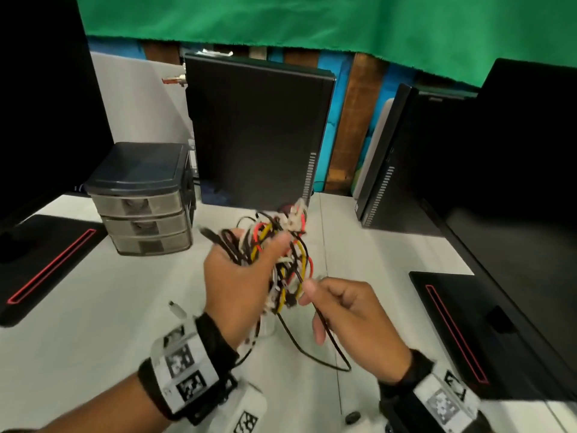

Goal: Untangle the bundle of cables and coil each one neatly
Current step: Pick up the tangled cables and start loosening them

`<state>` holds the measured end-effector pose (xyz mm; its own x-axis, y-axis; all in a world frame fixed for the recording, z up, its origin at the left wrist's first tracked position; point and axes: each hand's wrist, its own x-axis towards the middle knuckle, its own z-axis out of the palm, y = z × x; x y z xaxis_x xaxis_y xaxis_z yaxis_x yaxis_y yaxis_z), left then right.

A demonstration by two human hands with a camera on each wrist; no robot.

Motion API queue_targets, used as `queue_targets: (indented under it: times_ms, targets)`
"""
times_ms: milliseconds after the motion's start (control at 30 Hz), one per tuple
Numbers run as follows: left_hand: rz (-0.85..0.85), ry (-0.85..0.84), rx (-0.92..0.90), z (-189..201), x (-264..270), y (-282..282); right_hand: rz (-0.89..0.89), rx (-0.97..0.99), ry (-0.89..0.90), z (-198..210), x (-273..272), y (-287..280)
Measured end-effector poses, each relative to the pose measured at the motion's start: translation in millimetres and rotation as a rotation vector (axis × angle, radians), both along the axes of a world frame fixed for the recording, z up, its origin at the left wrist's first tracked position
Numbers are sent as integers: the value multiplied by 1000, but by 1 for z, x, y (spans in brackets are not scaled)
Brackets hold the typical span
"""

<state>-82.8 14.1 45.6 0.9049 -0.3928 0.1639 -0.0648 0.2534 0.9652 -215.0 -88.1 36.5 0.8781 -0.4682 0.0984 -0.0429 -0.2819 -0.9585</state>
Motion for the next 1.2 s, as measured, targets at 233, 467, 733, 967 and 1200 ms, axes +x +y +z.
queue_targets:
  times_ms: [233,467,733,967,1200]
  targets:
    - [1,96,-18,0,5,-2,-37,-64,-96,5,-2,-2]
    - [335,270,-265,29,89,24,-58,8,-307,49,-38,-51]
    - [308,332,-325,31,104,31,-490,250,-39,2,-21,-93]
    - [34,39,-138,12,32,2,-440,-269,-108,4,-10,-39]
    - [-90,-38,-48,-5,-17,2,-187,-529,-39,-12,-6,7]
